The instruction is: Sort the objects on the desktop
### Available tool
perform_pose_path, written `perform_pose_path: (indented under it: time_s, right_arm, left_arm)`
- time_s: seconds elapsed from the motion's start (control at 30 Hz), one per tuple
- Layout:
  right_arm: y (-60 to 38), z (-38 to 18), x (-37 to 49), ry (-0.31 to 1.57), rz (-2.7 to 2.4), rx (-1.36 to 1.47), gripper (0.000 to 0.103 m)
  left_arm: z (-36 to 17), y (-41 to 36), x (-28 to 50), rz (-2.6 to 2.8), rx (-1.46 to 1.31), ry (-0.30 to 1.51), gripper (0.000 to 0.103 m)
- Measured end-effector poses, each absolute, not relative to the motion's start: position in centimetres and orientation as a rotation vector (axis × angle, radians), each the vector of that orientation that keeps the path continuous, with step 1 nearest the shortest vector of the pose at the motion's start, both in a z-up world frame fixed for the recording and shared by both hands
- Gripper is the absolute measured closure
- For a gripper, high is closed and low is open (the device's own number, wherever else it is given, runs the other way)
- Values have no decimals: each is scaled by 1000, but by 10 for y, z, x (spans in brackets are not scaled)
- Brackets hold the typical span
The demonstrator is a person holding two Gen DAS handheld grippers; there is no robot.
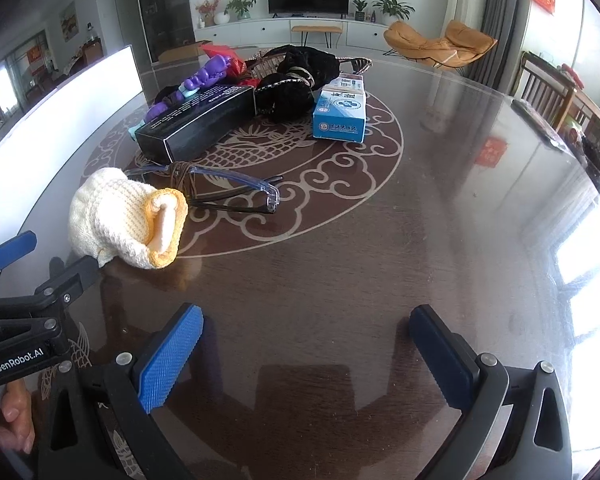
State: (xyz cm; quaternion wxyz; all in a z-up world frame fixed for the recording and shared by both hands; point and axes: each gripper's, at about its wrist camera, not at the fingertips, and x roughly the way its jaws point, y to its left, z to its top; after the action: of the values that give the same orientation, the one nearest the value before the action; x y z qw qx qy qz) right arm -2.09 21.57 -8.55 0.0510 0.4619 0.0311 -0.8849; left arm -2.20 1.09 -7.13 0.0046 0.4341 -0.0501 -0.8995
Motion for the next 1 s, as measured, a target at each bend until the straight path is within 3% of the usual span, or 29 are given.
perform_pose_path:
  time_s: [0.43, 1.0]
  right_arm:
    - [216, -85, -17, 77, -2725, 1383, 0]
    - [218, -85, -19, 65, -2756, 1394, 0]
  left_arm:
    - [-77, -1, -29, -2812, 1451, -20, 0]
    - [-76, 0, -28, -2806, 1447, -17, 0]
